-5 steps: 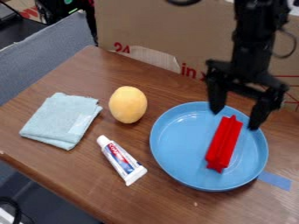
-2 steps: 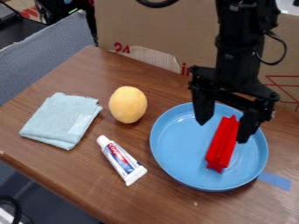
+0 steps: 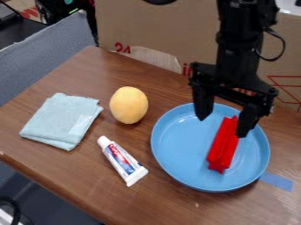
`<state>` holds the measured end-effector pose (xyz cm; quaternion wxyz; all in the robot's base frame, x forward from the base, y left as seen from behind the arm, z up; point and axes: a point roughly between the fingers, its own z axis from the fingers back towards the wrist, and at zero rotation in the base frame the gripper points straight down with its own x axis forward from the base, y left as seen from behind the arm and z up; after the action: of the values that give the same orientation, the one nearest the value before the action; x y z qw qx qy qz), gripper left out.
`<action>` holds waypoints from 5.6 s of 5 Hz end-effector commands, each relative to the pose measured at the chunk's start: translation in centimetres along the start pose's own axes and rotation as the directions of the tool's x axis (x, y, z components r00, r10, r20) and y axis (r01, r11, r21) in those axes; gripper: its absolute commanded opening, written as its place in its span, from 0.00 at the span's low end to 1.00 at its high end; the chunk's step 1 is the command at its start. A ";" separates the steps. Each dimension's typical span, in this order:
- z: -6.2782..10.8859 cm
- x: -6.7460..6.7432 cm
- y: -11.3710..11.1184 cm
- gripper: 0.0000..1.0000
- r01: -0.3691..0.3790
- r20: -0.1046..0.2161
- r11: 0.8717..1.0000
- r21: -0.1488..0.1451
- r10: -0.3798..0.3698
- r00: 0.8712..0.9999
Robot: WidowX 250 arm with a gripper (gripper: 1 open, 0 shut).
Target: Move the red object from the blue plate to the table
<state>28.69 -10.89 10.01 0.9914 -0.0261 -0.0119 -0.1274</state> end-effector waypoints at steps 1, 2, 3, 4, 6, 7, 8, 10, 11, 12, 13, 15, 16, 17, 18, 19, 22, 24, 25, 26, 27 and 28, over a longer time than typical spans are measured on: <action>1.1 -0.6 -0.4 1.00 0.004 0.040 1.000 0.003 -0.004 0.999; 0.1 -0.9 -1.1 1.00 0.010 0.034 1.000 0.016 -0.011 0.999; -0.2 -0.6 -1.8 1.00 0.022 0.043 0.999 0.040 -0.024 0.999; 0.0 -0.6 -1.2 1.00 0.017 0.053 0.999 0.048 -0.020 0.998; 1.1 -0.8 -0.6 1.00 0.009 0.082 0.998 0.065 -0.014 0.997; 0.4 -0.7 -1.1 1.00 -0.004 0.102 0.999 0.052 -0.001 0.995; 0.1 0.2 -1.1 1.00 -0.002 0.102 0.999 0.044 -0.002 0.995; -0.9 -0.4 0.2 1.00 -0.016 0.094 0.999 0.044 0.011 0.995; 0.3 -1.3 0.0 1.00 -0.020 0.100 0.999 0.025 0.017 0.995; 0.6 -0.7 -0.1 1.00 -0.021 0.106 0.999 0.026 0.018 0.994; 0.7 -1.5 0.0 1.00 -0.015 0.093 1.000 0.002 0.015 0.996; -0.5 -2.5 -0.4 1.00 -0.019 0.092 1.000 0.017 0.018 0.996; -1.2 -1.8 -0.2 1.00 -0.013 0.080 1.000 0.021 0.011 0.997; -2.7 -1.9 -0.1 1.00 0.005 0.067 0.998 0.059 -0.009 0.998; -3.9 -2.4 0.2 1.00 0.014 0.068 0.997 0.078 -0.020 0.998; -2.5 -0.5 0.5 1.00 0.021 0.118 0.997 0.070 -0.030 0.993; -1.9 1.3 0.9 1.00 0.005 0.142 1.000 0.015 -0.007 0.990; -1.9 -0.8 1.1 1.00 -0.009 0.102 1.000 0.006 0.008 0.995; -2.6 -0.8 0.6 1.00 0.006 0.123 1.000 0.026 -0.009 0.992; -2.5 -1.1 0.8 1.00 0.022 0.122 0.999 0.027 -0.025 0.992; -3.2 -1.0 0.4 1.00 0.028 0.106 0.999 0.029 -0.031 0.994; -2.5 -1.1 1.0 1.00 0.021 0.100 0.999 0.024 -0.024 0.995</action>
<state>27.11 -9.72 5.60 0.9896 -0.0151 -0.0299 -0.1399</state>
